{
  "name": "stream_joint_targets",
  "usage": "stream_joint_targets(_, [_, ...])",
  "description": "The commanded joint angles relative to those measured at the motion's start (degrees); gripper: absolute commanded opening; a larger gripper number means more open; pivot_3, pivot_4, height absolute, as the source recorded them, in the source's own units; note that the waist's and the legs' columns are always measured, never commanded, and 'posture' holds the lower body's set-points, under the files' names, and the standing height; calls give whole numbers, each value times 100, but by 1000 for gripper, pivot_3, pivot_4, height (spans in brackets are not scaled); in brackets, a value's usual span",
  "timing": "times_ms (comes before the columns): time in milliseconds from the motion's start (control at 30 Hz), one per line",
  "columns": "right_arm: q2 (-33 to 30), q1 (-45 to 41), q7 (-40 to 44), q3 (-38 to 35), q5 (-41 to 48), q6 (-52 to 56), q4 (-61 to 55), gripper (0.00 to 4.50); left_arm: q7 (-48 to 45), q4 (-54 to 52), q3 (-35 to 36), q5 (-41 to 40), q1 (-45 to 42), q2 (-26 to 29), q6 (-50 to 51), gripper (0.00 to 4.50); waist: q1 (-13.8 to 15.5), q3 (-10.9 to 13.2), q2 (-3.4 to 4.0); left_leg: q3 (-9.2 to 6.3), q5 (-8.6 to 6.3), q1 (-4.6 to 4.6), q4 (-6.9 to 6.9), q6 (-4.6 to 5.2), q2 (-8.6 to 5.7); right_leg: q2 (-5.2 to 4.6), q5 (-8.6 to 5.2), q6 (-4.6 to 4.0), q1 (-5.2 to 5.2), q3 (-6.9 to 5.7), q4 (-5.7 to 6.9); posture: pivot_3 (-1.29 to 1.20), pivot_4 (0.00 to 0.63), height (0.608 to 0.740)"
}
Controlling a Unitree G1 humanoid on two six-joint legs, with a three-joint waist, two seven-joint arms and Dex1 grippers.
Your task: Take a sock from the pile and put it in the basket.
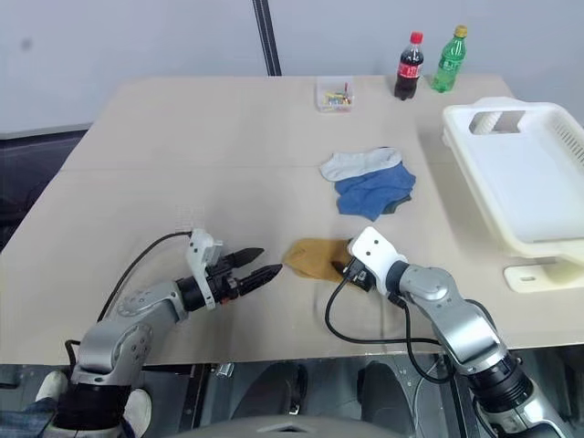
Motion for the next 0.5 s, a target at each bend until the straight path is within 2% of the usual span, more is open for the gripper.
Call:
stream_joint_targets(33, [77, 81, -42, 11, -134, 178, -7, 2897, 297, 198, -273, 200, -310, -96, 347, 3850, -3, -27, 17, 1, 0, 2, 0, 0, -1, 0, 0, 0, 1, 2, 2, 0, 150, 740])
stream_joint_targets(100, [86, 92, -66, 11, -208, 169, 0, 2897, 657, 270, 147, -573, -529, -542, 1137, 3850, 1, -36, 24, 0, 0, 2, 0, 0, -2, 0, 0, 0, 1, 1, 2, 0, 150, 740])
stream_joint_targets(200, [104, 103, -85, 32, -291, 165, -5, 2897, 981, 302, 447, -1335, -677, -868, 2316, 3850, -18, -49, 3, -4, 0, 0, 3, 0, -1, 0, 0, 1, 0, -1, 4, 0, 150, 740])
stream_joint_targets(400, [185, 126, -97, 74, -381, 174, -22, 2897, 1328, 543, 907, -2326, -957, -1143, 3583, 3850, -14, -58, 0, -2, 0, 1, 2, 0, -4, -1, 0, 1, 0, 1, 3, 0, 150, 740])
stream_joint_targets(500, [205, 105, -85, 69, -429, 166, -6, 2897, 1344, 625, 1013, -2546, -1052, -960, 4036, 3850, -22, -61, -3, -5, 1, 2, 2, -2, -8, 1, 0, 1, 0, 0, 4, 0, 150, 740])
